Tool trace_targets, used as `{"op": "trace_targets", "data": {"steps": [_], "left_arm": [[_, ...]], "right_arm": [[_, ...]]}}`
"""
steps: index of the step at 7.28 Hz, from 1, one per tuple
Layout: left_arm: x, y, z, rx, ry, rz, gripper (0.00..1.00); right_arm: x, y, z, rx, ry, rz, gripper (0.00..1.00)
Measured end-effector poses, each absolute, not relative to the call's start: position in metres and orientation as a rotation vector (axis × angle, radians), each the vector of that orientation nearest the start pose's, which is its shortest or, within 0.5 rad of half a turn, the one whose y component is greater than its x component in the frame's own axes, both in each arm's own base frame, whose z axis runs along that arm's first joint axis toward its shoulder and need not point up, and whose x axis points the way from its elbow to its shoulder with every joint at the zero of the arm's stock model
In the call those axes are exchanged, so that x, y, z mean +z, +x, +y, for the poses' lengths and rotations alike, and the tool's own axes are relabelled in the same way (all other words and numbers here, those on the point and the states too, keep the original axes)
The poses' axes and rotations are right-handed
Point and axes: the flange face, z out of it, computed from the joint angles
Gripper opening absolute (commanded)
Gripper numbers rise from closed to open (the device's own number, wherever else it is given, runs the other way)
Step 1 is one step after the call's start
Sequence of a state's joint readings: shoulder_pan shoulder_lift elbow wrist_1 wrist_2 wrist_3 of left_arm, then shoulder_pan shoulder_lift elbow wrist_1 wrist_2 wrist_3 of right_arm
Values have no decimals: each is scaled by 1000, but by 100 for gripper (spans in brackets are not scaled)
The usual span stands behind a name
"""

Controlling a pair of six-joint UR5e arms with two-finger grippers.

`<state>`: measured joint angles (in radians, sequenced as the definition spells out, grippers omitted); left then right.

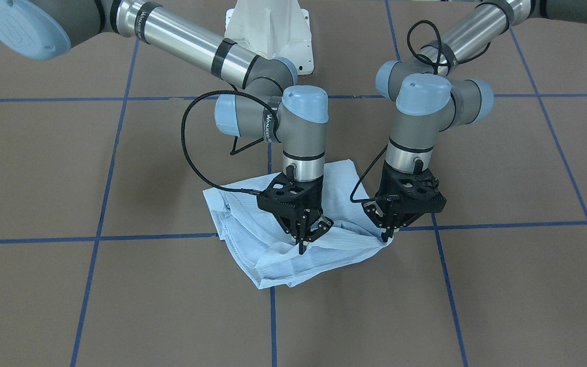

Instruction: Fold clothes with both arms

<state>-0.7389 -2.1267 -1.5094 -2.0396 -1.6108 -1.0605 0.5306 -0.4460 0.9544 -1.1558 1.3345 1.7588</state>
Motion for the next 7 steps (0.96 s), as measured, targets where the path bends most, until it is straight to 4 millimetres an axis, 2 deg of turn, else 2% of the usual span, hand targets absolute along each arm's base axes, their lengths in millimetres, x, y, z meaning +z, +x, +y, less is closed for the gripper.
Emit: {"op": "trace_targets", "data": {"steps": [2, 4, 7], "left_arm": [[326, 424, -573, -91, 605, 801, 100], [327, 418, -570, -7, 617, 825, 100], [322, 416, -566, 28, 610, 854, 100]], "right_arm": [[119, -659, -580, 718, 405, -899, 100], [98, -641, -599, 679, 371, -909, 100], [94, -619, -607, 632, 300, -866, 100]]}}
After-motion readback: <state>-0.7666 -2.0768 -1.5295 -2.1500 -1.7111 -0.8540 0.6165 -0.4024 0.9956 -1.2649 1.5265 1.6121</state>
